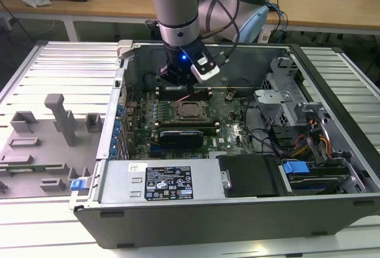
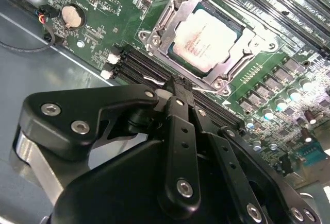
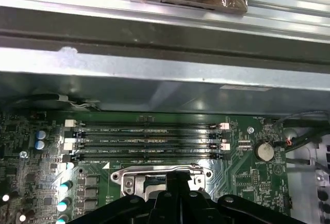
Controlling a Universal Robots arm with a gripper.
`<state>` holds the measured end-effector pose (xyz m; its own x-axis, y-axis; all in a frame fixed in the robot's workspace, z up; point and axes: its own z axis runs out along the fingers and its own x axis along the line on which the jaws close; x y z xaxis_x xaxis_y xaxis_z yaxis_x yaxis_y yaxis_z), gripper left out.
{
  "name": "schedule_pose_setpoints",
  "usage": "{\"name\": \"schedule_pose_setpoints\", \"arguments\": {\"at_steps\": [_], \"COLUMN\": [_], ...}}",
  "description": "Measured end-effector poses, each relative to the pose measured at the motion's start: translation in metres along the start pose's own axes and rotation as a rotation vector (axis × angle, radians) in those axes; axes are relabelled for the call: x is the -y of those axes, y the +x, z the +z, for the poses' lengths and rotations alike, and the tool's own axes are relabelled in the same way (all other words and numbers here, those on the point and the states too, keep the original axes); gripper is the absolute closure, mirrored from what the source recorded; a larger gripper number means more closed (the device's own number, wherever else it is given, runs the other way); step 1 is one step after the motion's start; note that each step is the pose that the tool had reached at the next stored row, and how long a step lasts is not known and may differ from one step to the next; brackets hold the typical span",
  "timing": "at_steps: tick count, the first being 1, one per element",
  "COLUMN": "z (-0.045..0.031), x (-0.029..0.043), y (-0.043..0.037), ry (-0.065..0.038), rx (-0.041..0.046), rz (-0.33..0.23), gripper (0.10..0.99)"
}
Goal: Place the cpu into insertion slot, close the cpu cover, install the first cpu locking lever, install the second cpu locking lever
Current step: 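Install the first cpu locking lever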
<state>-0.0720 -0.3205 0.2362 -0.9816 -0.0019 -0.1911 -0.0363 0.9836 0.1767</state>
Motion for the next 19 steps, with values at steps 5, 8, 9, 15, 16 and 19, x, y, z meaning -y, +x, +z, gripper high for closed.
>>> {"name": "schedule_pose_setpoints", "arguments": {"at_steps": [5, 8, 9, 15, 16, 19], "z": [0.0035, 0.0058, 0.0066, 0.0128, 0.0134, 0.016], "x": [-0.0021, -0.0067, -0.0073, -0.0079, -0.0094, -0.0188], "y": [-0.0001, -0.0003, -0.0008, -0.0019, -0.0019, -0.0017], "ry": [0.0, 0.0, 0.0, 0.004, 0.004, 0.005], "rx": [0.0027, 0.0026, 0.0026, 0.0039, 0.004, 0.0044], "rz": [-0.001, -0.001, -0.001, 0.0, 0.0, 0.002], "gripper": [0.98, 0.98, 0.98, 0.98, 0.98, 0.98]}}
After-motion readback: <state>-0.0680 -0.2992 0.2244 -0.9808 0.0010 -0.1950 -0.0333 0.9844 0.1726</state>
